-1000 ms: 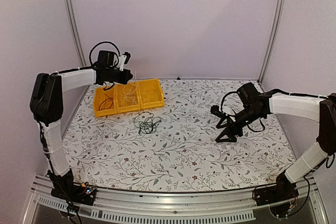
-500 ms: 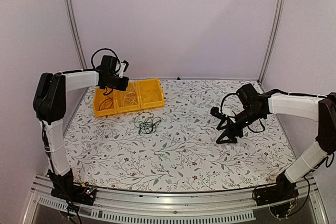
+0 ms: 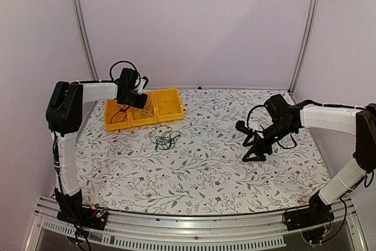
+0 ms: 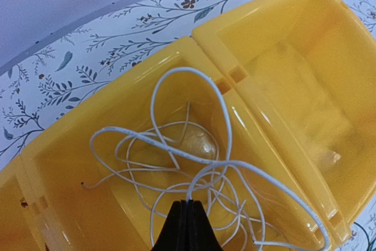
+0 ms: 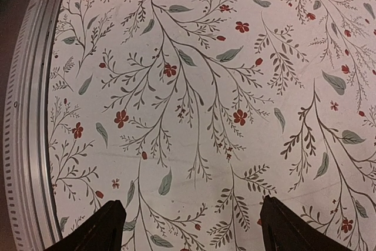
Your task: Untangle the cables
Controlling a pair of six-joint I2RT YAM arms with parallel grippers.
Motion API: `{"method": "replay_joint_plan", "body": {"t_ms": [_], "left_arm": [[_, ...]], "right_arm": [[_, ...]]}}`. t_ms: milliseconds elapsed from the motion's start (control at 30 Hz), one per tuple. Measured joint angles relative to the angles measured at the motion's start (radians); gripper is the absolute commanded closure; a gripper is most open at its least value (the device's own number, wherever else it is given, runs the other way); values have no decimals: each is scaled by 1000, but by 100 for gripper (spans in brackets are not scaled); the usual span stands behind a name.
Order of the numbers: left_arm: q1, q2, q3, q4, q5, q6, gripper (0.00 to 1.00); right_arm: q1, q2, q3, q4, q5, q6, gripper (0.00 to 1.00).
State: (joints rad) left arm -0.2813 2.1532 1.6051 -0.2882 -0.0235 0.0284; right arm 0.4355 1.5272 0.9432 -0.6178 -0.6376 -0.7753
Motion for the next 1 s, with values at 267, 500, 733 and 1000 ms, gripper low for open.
{"method": "replay_joint_plan", "body": {"t_ms": [267, 500, 733, 1000], "left_arm": [[-21, 29, 15, -21, 19, 18, 98], [-23, 12, 26, -64, -43, 16, 68], [-18, -143, -38, -95, -157, 20, 60], [-11, -235, -51, -97, -169, 25, 58]], "right_arm": [[0, 0, 0, -5, 0, 0, 17], [0, 0, 0, -10, 0, 0, 17], [0, -18, 0, -10, 0, 1, 17], [0, -44, 3, 24, 35, 31, 18]]}}
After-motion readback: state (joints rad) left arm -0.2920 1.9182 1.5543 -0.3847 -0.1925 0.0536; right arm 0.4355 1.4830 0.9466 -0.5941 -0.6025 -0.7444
